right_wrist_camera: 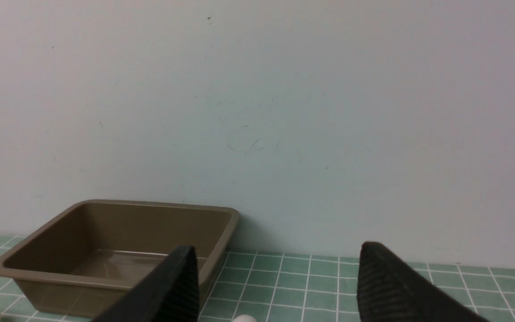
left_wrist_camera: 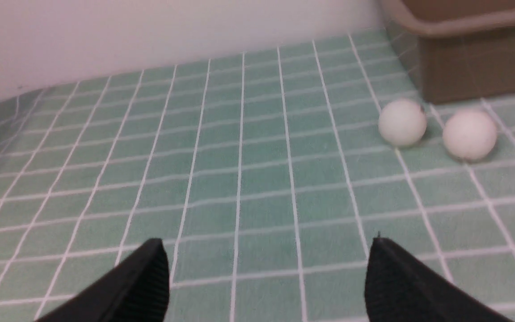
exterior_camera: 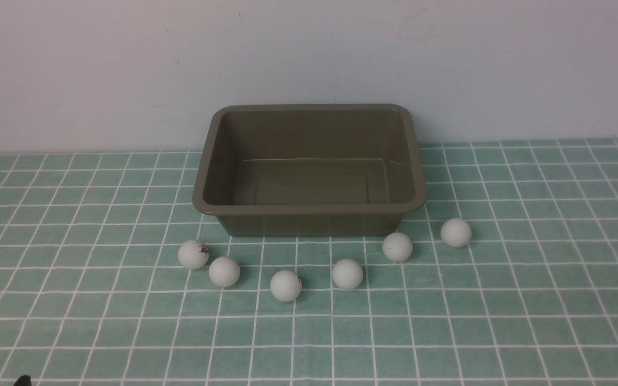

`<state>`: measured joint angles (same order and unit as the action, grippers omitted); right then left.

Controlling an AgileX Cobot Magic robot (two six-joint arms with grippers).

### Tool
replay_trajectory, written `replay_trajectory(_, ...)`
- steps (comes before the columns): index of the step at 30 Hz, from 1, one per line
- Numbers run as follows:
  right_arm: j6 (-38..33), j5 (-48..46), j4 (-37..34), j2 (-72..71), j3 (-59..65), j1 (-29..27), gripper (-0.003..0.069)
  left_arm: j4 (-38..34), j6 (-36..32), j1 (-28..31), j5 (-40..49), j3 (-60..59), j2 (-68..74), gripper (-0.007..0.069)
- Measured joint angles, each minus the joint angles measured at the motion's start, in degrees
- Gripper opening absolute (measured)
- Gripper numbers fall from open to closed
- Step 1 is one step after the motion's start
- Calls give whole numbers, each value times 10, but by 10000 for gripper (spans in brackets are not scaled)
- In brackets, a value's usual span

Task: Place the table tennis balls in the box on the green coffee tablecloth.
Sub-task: 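Reach for and grasp a ping pong ball on the table beside the basket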

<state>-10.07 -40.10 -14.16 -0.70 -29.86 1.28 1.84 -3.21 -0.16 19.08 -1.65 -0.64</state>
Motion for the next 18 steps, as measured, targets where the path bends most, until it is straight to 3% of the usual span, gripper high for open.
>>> replay_trajectory(8,0,-40,-3,0,0,0,440,-145,65,0,-133,0,0,532)
replay_trajectory(18,0,-52,-4,0,0,0,440,-252,81,0,-210,0,0,532)
